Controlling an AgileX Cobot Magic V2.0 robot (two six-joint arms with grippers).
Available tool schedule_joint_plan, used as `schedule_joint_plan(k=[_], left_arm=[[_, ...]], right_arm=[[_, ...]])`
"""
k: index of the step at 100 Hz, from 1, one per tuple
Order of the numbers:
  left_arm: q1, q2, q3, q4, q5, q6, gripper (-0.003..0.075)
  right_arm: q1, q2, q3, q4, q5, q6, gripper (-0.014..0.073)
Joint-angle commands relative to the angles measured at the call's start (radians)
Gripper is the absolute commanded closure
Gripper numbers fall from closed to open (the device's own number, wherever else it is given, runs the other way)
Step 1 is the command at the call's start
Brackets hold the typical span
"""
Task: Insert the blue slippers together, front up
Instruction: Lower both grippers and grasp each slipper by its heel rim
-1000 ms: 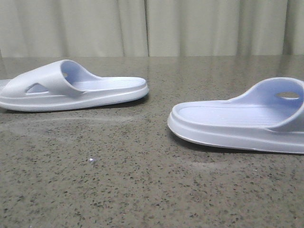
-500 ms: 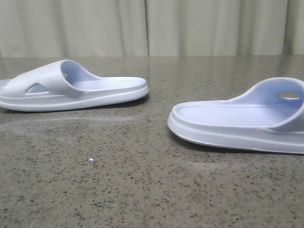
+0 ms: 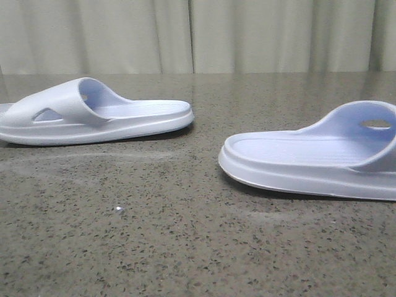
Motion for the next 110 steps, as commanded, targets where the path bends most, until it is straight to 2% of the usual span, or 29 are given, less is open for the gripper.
schedule_joint_plan(k=[1,12,27,54,61,71,83,90,95,110], left_arm=[[0.003,0.110,-0.123,0.127,0.018,-0.006,0.0705],[0.003,0.276,-0.268,0.282,0.149,-0.006,0.0705],[0.003,0.410,-0.403,0.360,0.284,-0.006,0.0705],[0.003,0.495,-0.424,0.343,0.293,-0.006,0.0703],[0.003,0.514,-0.424,0.329,0.290,-0.005,0.0696],[0.003,0.537,-0.424,0.320,0.290,-0.005,0.0634],[0.003,0.557,-0.424,0.300,0.288,-0.005,0.0490],[0.003,0.567,-0.424,0.283,0.287,-0.005,0.0414],[0.003,0.569,-0.424,0.279,0.287,-0.005,0.0386],[0.003,0.571,-0.424,0.279,0.287,-0.005,0.0383]], right_arm=[[-0.021,0.114,-0.104,-0.003,-0.015,-0.035,0.0671],[-0.063,0.299,-0.228,-0.060,0.118,-0.037,0.0671],[-0.101,0.484,-0.367,-0.144,0.361,-0.037,0.0672],[-0.102,0.515,-0.396,-0.148,0.437,-0.037,0.0667],[-0.102,0.515,-0.396,-0.149,0.446,-0.037,0.0628],[-0.102,0.515,-0.396,-0.149,0.462,-0.037,0.0516],[-0.102,0.526,-0.396,-0.155,0.482,-0.037,0.0387],[-0.102,0.540,-0.397,-0.161,0.490,-0.037,0.0377],[-0.109,0.559,-0.399,-0.163,0.497,-0.037,0.0377],[-0.146,0.627,-0.415,-0.168,0.533,-0.037,0.0377]])
